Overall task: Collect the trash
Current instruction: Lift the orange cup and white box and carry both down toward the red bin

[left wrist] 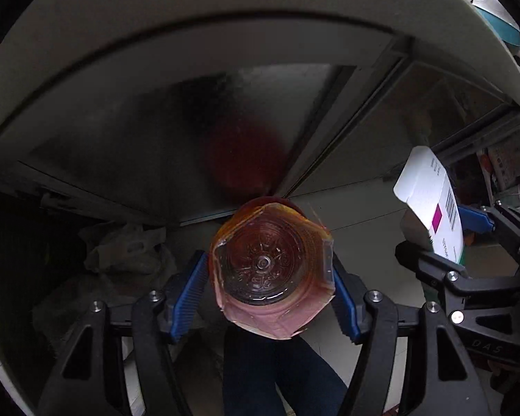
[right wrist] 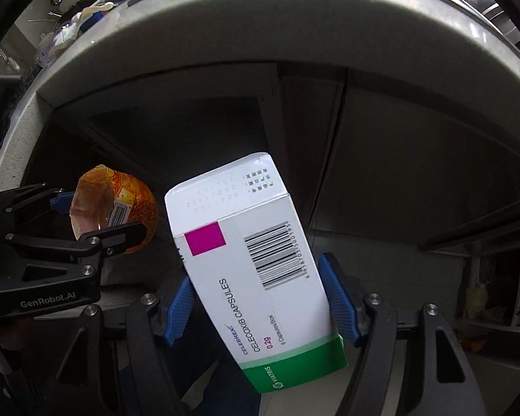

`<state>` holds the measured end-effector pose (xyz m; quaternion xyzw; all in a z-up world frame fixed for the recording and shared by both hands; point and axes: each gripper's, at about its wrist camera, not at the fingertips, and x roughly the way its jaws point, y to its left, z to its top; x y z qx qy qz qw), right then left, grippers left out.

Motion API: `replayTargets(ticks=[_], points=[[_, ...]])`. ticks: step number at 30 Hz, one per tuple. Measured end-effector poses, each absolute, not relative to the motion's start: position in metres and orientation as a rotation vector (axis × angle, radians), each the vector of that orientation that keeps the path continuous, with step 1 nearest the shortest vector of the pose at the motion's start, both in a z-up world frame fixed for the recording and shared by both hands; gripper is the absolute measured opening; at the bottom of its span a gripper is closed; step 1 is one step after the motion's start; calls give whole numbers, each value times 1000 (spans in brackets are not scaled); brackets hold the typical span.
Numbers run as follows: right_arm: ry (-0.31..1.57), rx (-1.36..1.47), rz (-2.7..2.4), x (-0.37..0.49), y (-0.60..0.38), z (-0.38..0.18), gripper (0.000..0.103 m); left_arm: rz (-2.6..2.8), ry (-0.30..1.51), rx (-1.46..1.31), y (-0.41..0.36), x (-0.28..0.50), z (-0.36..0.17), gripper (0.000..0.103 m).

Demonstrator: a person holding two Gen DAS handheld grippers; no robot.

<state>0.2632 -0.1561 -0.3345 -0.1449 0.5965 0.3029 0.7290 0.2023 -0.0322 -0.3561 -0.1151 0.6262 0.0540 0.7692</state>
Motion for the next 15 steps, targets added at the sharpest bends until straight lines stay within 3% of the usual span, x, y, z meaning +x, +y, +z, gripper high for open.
replayTargets(ticks=[7, 15], points=[[1369, -298, 624, 273, -159, -415, 66, 99, 1395, -255, -38, 220, -441, 64], [1353, -300, 590, 278, -168, -440, 66, 56, 1418, -213, -58, 237, -471, 65]])
